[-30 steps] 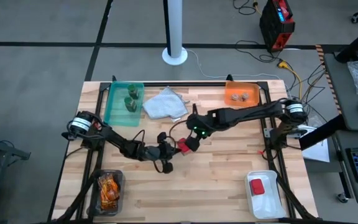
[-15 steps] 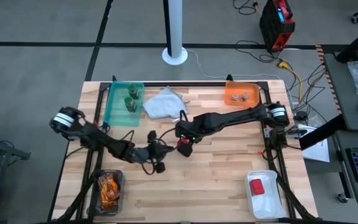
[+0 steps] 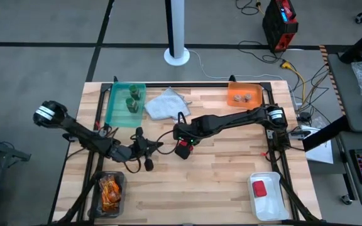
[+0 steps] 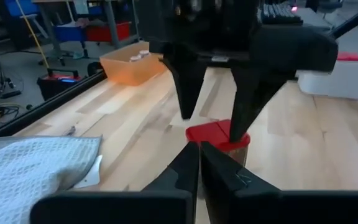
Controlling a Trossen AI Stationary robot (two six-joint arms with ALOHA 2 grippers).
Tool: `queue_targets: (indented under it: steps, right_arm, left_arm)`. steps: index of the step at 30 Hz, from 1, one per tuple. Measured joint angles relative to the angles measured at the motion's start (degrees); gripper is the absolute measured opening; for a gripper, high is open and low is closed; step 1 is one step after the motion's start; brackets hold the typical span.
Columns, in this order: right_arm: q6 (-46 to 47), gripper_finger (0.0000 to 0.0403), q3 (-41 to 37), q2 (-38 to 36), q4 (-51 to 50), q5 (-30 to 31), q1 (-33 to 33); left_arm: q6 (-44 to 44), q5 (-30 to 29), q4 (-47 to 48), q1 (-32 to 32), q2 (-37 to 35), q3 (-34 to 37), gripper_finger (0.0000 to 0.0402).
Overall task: Sort spices by type
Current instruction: Put the red seasoning can into the white bin
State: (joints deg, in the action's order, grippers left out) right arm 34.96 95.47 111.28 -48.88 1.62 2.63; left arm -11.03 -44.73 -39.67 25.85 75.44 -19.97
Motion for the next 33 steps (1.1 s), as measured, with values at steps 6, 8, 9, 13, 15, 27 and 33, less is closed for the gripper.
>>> queue_targets:
  steps: [6,8,9,13,15,27,33]
  right_arm:
    - [1.5,0.0354,-0.1,0.1,0.0,0.1,1.0]
    - [1.9,0.0354,-0.2,0.7,0.0,0.5,1.4]
    - [2.0,0.0354,-0.2,1.3,-0.1,0.9,1.5]
    - [2.0,0.0353,-0.1,4.1,0.0,1.4,1.8]
    - [2.6,0.0349,-0.1,5.4,-0.2,1.4,1.8]
    - [2.0,0.0198,-0.1,6.0,-0.9,1.0,1.8]
    - [0.1,0.0198,-0.1,2.2,-7.4,-0.1,3.1]
  left_arm:
    - [0.0,-0.1,0.0,0.0,-0.9,0.6,0.0000]
    - [0.0,-0.4,0.1,0.0,-0.7,0.4,0.0000]
    - [0.0,-0.4,0.1,0.0,-0.6,0.3,0.0000]
    - [0.0,-0.8,0.0,0.0,-0.6,0.1,0.0000]
    - [0.0,-0.8,-0.1,0.0,-0.6,0.1,0.0000]
    - [1.7,-0.8,0.0,0.0,-0.6,-2.0,0.0000]
    - [6.5,1.4,1.0,0.0,-0.6,-5.1,0.0000]
